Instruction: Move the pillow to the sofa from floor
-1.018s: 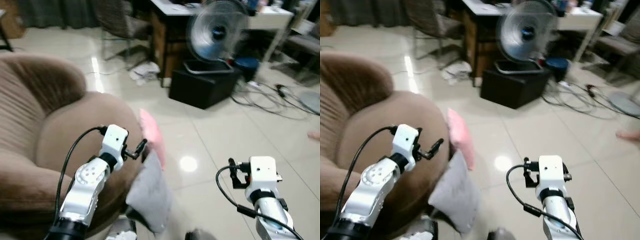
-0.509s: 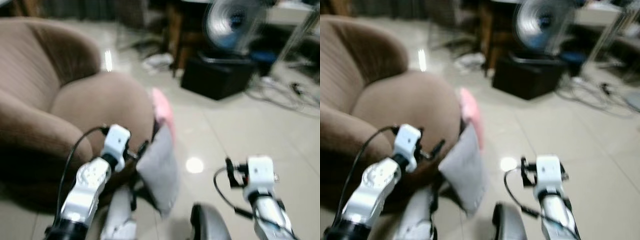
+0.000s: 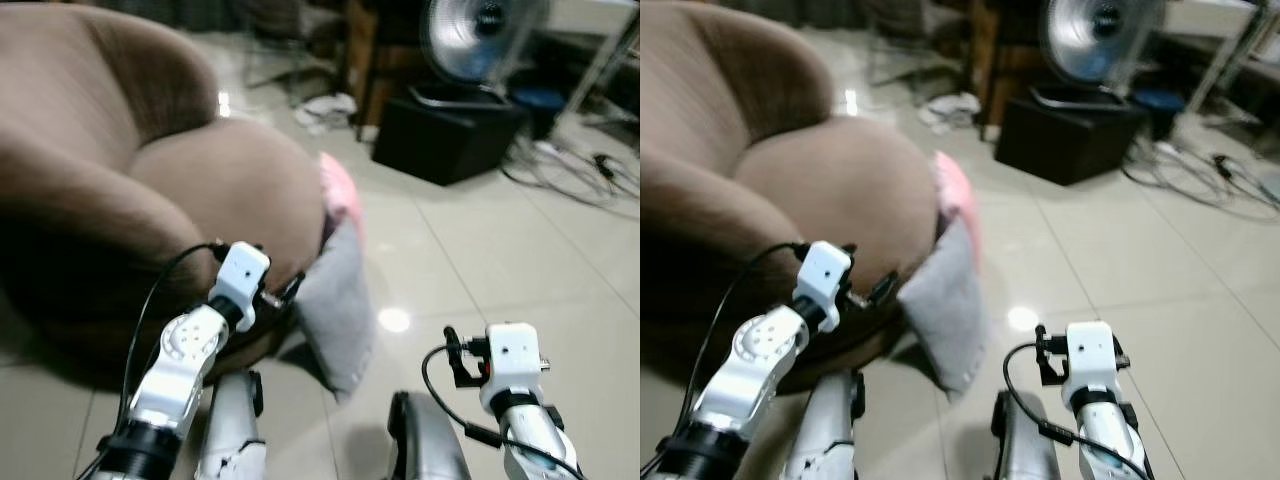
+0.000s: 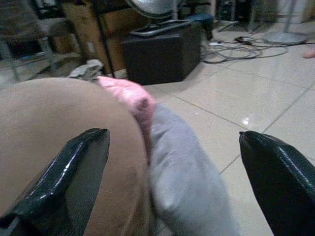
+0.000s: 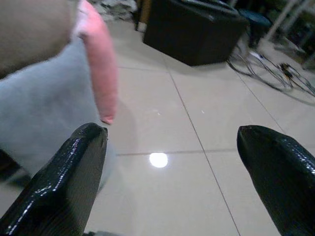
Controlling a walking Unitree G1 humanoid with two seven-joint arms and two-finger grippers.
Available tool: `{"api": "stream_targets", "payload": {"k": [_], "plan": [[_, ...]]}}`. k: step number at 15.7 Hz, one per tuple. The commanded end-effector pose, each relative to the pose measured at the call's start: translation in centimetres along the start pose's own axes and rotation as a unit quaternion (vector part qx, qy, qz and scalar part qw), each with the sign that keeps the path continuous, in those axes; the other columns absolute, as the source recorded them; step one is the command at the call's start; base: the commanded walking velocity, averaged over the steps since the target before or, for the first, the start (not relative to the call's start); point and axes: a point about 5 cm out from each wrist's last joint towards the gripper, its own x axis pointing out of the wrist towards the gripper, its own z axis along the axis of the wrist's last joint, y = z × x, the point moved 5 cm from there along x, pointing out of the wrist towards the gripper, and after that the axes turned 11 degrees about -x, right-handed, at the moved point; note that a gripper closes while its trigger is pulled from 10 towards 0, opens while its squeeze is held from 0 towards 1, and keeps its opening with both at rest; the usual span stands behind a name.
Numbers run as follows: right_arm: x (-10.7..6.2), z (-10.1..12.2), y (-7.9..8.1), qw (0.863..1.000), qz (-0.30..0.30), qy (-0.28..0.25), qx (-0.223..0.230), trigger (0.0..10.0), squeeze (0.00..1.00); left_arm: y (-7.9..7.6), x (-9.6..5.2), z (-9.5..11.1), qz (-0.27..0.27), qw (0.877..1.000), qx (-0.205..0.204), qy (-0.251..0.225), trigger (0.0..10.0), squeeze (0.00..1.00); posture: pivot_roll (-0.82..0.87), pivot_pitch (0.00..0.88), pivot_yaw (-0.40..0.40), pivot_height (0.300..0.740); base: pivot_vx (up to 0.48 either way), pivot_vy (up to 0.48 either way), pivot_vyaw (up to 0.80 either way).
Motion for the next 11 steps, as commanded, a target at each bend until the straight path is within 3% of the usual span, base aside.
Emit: {"api": "stream_targets", "payload": {"k": [1, 3, 8, 11], "plan": [[0.3, 0.1, -0.7, 1.0, -0.012, -0.001, 0.001, 10.0, 0.0, -0.2, 0.4, -0.1, 0.0, 1.0, 0.001, 0.005, 10.0, 0.0, 0.04, 0.023, -0.056, 0.565, 0.371, 0.0, -0.49], [0.3, 0.1, -0.6, 1.0, -0.013, -0.002, -0.001, 10.0, 0.0, -0.1, 0.5, -0.2, 0.002, 1.0, 0.004, 0.004, 10.0, 0.0, 0.04, 0.024, -0.055, 0.565, 0.384, 0.0, -0.59], [0.3, 0.2, -0.6, 1.0, -0.014, -0.003, -0.016, 10.0, 0.0, 0.2, 0.4, -0.1, 0.006, 1.0, 0.008, 0.002, 10.0, 0.0, 0.04, 0.039, -0.047, 0.565, 0.388, 0.0, 0.0], [0.4, 0.2, -0.4, 1.0, -0.004, -0.007, -0.026, 10.0, 0.0, 1.4, 0.1, -0.4, 0.03, 0.999, 0.023, 0.011, 10.0, 0.0, 0.04, 0.041, -0.047, 0.565, 0.35, 0.0, 0.0]]}}
